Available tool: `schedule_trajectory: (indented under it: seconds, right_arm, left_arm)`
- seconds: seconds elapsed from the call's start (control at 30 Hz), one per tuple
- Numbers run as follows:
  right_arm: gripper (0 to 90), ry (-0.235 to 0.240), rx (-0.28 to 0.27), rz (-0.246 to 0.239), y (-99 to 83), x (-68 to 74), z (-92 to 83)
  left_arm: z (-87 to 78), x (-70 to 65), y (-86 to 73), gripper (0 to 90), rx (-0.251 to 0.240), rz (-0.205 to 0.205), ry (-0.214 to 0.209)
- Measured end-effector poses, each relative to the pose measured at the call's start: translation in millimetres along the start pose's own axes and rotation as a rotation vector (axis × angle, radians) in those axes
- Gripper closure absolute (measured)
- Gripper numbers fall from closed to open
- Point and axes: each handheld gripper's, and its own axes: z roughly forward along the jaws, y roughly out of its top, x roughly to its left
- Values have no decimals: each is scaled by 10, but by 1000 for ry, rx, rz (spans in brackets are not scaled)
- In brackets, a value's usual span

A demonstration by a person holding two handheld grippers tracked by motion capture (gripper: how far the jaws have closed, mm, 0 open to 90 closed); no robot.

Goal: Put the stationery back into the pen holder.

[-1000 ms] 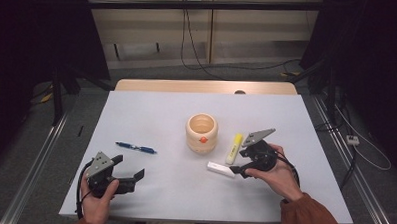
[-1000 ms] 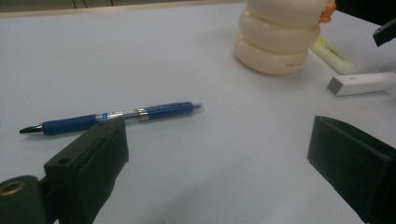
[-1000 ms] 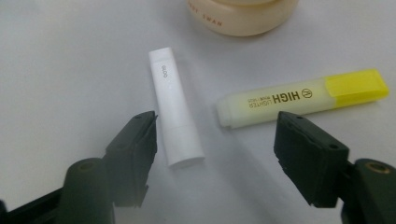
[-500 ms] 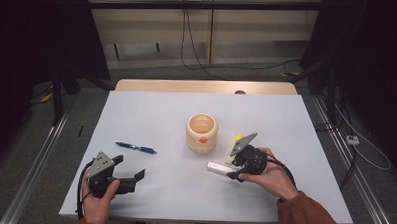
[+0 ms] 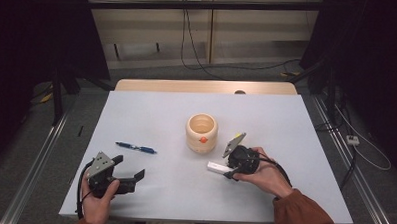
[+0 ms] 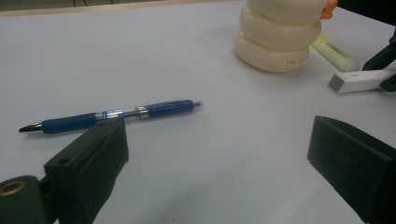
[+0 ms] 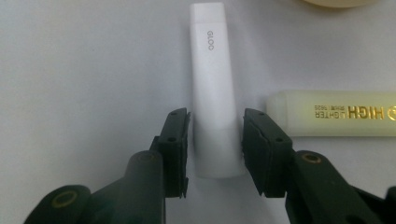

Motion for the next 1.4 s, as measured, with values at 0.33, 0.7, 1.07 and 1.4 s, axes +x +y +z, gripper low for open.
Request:
schedule_trajectory:
  seconds: [0.33,0.7,1.07,1.4]
  right_arm:
    - [667,1,31,-11,28,0,35]
    - [675,14,13,-2,19,-17,12]
    - [676,29,-31,15,-5,-27,-61]
    - [676,33,-61,28,-13,-33,-140]
  left_arm:
    - [2,-3,1,52,2,4,-3]
    - [-2,-4,2,52,1,5,-5]
    - [-3,-7,2,52,1,5,-5]
    - [0,-35,21,52,14,58,-9]
